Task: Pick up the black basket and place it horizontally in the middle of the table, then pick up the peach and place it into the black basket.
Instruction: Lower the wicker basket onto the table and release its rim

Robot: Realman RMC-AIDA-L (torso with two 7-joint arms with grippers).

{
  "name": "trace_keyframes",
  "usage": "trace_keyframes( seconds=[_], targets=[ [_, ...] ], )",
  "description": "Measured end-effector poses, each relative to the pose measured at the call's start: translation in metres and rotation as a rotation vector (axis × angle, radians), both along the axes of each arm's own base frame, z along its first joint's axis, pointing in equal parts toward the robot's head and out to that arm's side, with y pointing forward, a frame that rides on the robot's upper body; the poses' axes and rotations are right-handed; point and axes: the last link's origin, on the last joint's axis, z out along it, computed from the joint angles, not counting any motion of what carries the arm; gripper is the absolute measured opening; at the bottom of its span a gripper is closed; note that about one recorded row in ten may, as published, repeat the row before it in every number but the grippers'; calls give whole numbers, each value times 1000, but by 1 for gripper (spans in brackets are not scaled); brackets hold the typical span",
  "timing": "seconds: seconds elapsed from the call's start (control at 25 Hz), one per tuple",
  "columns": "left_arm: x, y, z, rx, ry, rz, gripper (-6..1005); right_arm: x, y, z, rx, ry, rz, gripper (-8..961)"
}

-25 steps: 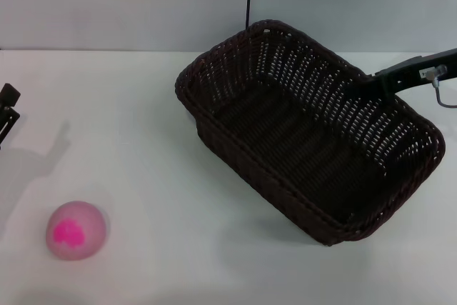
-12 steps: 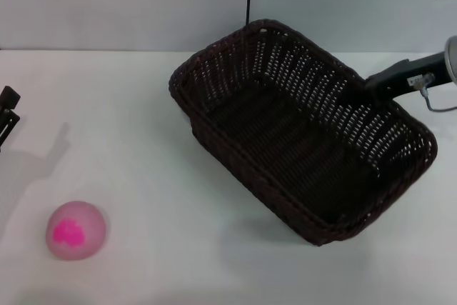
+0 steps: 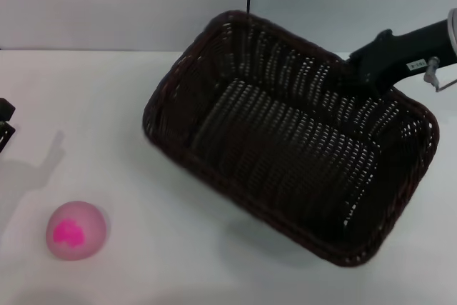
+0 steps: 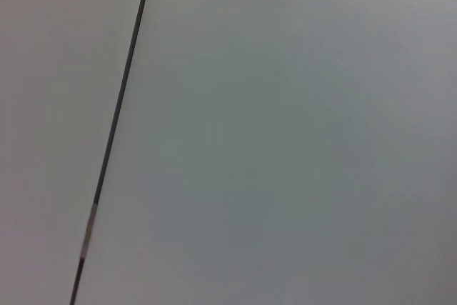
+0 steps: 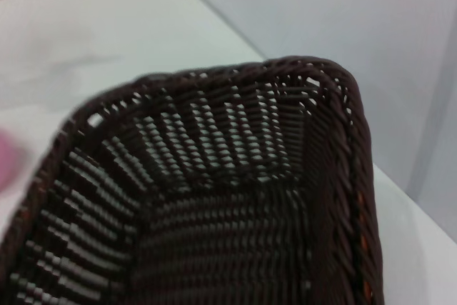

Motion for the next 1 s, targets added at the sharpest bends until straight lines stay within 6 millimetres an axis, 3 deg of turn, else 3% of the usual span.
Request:
trace_keyframes(
  seconds=[0.2, 0.56, 1.0],
  targets=[
    [2, -6, -6, 35, 45, 4, 797, -14, -10, 11, -124, 10, 178, 190],
    [3, -9, -8, 40, 37, 6, 790, -18, -18, 28, -206, 11, 336, 188],
    [5, -15, -9, 52, 18, -5, 781, -19, -9, 11, -163, 57, 404, 185]
  ],
)
